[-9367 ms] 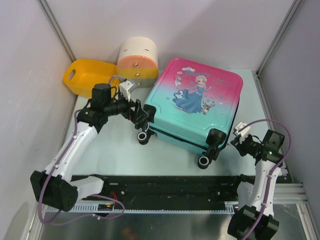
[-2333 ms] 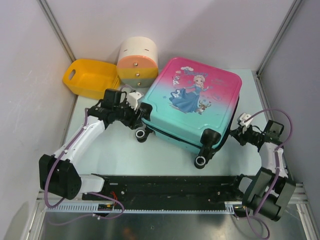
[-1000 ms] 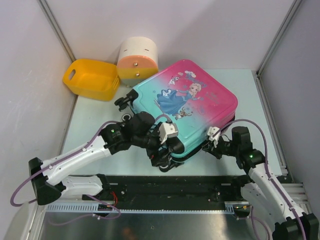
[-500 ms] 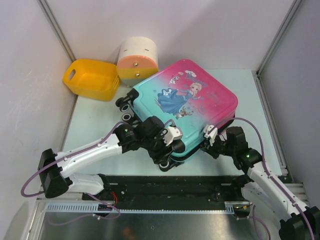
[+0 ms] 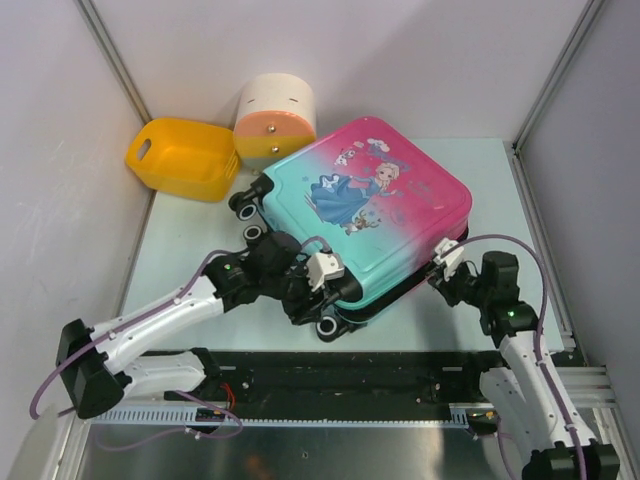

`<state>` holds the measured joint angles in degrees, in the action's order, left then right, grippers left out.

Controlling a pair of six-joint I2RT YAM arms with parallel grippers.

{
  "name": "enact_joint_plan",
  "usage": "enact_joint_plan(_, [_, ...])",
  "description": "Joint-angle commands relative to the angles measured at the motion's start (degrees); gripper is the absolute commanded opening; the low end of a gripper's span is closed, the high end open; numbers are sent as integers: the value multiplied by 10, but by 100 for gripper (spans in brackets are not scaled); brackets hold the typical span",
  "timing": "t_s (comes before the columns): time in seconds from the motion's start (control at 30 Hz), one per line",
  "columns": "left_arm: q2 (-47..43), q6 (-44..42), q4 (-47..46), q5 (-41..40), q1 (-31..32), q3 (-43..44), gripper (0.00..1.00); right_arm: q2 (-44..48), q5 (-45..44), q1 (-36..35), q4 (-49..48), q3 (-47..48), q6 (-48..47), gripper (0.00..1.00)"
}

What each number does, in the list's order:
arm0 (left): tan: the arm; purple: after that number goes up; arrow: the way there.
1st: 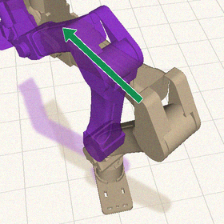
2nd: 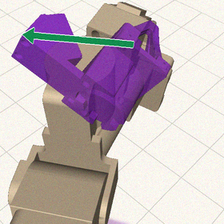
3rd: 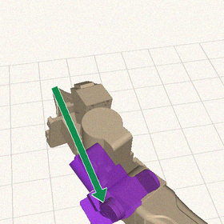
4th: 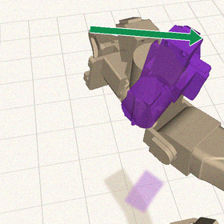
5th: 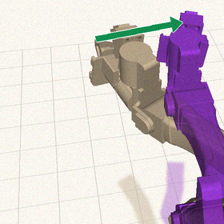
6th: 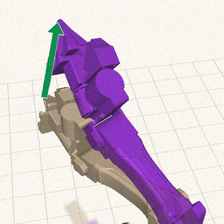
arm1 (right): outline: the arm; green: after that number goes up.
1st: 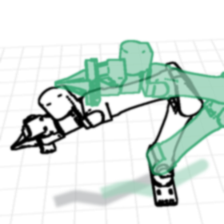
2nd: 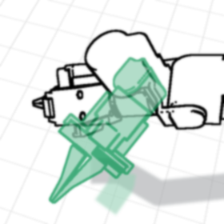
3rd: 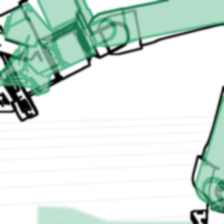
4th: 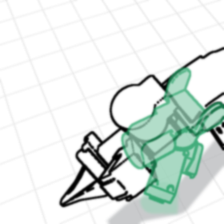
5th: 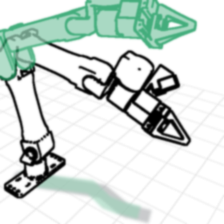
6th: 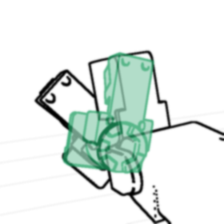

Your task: Open, take out, and arrange the luggage

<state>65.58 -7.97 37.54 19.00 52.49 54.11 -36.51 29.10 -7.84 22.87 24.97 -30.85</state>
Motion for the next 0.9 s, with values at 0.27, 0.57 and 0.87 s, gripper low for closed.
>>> enact_joint_plan(0.27, [-58, -138, 69, -10, -111, -12, 37, -76, 188, 232, 20, 70, -163, 0])
enact_joint_plan(0.57, [-96, -105, 65, -148, 23, 15, 82, -51, 198, 186, 58, 70, -151, 0])
enact_joint_plan(0.87, [-55, -28, 71, -136, 62, 74, 80, -62, 187, 179, 38, 70, -134, 0])
